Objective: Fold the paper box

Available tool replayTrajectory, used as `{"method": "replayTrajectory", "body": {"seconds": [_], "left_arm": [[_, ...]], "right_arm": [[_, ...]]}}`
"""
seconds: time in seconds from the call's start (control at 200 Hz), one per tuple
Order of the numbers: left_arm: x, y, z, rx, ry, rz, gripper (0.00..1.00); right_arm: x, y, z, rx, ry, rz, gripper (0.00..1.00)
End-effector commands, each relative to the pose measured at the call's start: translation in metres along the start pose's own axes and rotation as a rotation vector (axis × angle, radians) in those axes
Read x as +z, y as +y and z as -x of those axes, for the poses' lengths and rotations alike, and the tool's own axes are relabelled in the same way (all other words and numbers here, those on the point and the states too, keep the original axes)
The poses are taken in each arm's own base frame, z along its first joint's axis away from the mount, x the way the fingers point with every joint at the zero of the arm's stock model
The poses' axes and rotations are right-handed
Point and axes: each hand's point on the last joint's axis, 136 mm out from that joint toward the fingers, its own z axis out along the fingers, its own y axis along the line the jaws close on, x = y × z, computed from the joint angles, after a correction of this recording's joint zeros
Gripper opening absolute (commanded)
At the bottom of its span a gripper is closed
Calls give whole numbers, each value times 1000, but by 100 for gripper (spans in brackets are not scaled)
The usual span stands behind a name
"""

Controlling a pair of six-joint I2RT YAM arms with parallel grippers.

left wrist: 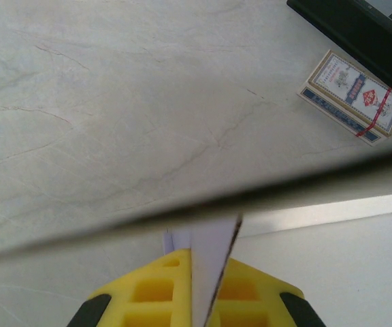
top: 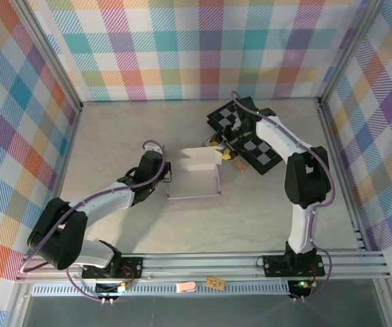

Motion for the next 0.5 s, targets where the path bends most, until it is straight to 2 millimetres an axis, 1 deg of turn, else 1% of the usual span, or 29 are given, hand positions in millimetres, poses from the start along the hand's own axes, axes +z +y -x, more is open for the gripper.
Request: {"method": "replayTrajectory", "body": {"seconds": [0.0,0.17,0.31,0.5], "left_arm": [[3,-5,-20,24,82,-9,0],[2,-9,-19,15,78,-17,0],[1,-14,-20,4,78,-23,0],[0,-14,-20,0,74,-17,0]], "right_arm": [[-2,0,-16,24,40,17,56],[-3,-1,-26,63,49,8,56],[0,-8,-34,115,50,-24,56],[-11,-23,-41,128,13,-98,56]]}}
